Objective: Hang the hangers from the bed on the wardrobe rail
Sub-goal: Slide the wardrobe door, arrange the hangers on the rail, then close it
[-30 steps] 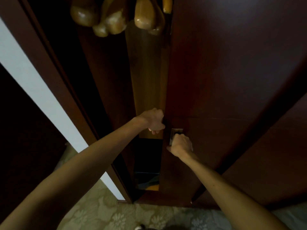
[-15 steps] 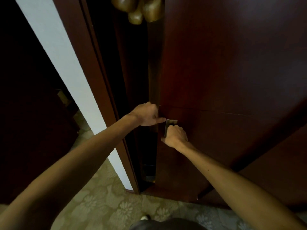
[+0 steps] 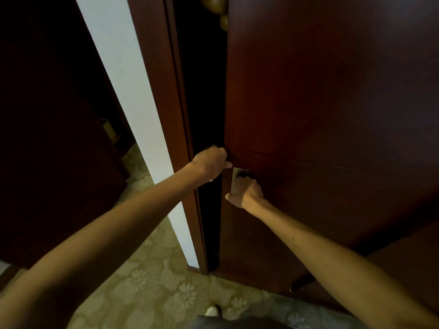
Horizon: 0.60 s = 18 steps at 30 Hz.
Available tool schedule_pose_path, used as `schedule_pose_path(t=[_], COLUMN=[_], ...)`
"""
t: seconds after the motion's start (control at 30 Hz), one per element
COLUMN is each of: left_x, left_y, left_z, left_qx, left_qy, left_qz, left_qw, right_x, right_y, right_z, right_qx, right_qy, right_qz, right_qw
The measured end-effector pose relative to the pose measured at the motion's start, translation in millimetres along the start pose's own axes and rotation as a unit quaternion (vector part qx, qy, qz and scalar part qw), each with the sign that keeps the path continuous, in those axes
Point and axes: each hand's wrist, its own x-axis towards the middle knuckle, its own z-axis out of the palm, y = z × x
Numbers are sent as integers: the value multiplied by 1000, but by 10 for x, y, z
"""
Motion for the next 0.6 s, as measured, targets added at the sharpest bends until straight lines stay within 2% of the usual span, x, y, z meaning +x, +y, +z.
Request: schedule_pose_path(t=[0.1,0.2,0.4,0.6], left_x=[-53,-51,-89,-118], left_y=[43,4,-65,-95], left_z=[113,175,238,238], left_qx=[84,122,205,236], left_qy=[47,86,144,140], left_qz=[-14,-22,15,35], left_qw=[995,989,968,961], right_x=[39,56,70,111], right_y=[-90,-148,-182,-256], right_z=[20,36,61,144], right_qx=[0,-5,-1,11], right_qy=[-6,-1,6,32], right_qz=[-22,-30,-24,-8], right_qw=[1000,1000,1000,999])
